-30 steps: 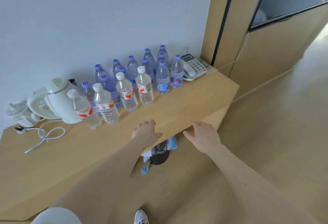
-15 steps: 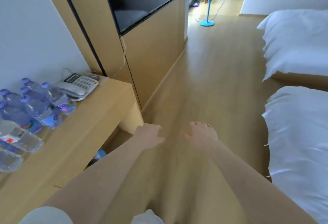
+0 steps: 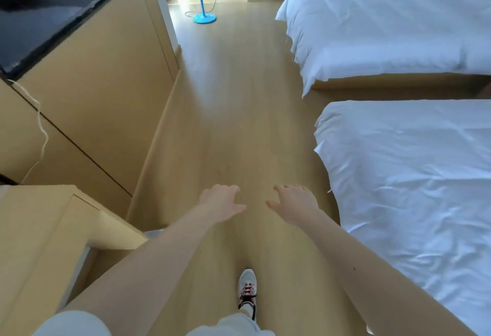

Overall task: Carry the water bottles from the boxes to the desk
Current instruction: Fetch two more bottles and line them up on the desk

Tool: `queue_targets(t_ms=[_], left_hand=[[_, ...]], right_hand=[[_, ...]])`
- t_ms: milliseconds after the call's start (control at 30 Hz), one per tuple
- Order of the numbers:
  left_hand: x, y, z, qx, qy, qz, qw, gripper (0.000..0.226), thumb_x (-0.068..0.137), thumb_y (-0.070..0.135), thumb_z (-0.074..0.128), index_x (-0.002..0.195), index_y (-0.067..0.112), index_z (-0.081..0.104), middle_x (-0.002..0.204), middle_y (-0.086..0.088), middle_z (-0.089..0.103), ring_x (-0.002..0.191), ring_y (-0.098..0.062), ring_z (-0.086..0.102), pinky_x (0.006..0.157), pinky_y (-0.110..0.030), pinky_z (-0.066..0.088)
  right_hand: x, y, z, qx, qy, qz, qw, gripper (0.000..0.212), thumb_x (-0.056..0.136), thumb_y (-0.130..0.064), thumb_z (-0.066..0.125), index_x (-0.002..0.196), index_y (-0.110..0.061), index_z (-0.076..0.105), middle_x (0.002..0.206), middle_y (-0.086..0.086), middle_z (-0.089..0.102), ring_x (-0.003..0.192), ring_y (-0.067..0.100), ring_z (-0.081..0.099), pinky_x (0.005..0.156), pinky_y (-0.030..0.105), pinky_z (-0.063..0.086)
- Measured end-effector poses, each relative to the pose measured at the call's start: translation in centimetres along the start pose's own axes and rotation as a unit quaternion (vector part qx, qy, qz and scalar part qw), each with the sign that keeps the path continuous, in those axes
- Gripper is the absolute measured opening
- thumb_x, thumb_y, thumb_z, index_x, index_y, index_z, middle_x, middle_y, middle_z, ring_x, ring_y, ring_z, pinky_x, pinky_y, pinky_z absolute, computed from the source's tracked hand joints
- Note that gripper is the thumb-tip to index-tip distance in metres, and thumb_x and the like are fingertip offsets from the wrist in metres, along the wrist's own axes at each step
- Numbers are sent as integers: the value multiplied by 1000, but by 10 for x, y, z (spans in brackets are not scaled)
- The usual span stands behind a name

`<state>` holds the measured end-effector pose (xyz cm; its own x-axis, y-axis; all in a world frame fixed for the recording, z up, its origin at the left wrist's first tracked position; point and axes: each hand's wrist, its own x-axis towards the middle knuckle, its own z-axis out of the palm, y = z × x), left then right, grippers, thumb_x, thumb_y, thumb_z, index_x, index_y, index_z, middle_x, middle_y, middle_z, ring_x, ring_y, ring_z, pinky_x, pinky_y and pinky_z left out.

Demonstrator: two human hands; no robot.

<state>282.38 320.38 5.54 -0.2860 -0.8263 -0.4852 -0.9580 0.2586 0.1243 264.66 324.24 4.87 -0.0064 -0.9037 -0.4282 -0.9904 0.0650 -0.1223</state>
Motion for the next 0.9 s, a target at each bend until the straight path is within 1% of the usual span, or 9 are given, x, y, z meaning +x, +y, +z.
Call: queue_targets(t_ms=[133,233,433,533,667,800,900], left_hand=[[73,-3,-36,-11,-13,28,999,55,96,50,48,142,22,41,137,-2,54,124,-24,51,99,-38,41],[121,-14,-64,6,-9,39,999,55,96,50,47,142,21,40,136,-2,55,123,-25,52,97,-38,43],[190,-28,-110,23,-5,45,999,55,96,50,46,142,21,40,136,-3,55,124,-25,50,100,-39,42],[220,-31,-124,16,2,46,999,53,97,49,47,142,21,40,135,-3,55,124,-24,50,99,-39,42],[255,-30,-137,24,-9,37,999,51,97,48,46,140,20,41,132,-3,56,122,-24,51,96,-36,42],[300,-26,-163,32,-8,17,999,52,97,49,47,141,21,42,134,-3,55,122,-25,51,96,-35,43],[339,-19,-189,31,-20,-5,999,52,97,49,46,141,21,42,133,-3,56,120,-25,52,94,-36,43]], right_hand=[[62,7,-36,1,7,18,1000,54,99,-51,38,141,-18,43,137,6,52,128,26,45,102,35,34],[103,10,-60,17,18,34,999,53,99,-49,39,141,-17,42,138,5,51,128,25,45,100,34,35],[161,20,-88,6,3,59,998,51,99,-48,39,139,-16,43,133,5,53,124,24,47,97,33,35],[193,25,-101,0,1,52,999,52,99,-47,40,140,-16,42,133,6,53,125,25,47,97,34,36],[242,34,-112,2,-19,40,999,50,99,-47,40,138,-16,44,135,6,52,126,24,46,97,34,37],[301,49,-133,7,-22,22,999,52,99,-48,41,141,-17,42,138,7,51,128,25,44,102,37,37],[347,63,-157,7,-25,4,1000,53,99,-48,41,142,-17,41,140,7,49,130,25,43,103,37,37]])
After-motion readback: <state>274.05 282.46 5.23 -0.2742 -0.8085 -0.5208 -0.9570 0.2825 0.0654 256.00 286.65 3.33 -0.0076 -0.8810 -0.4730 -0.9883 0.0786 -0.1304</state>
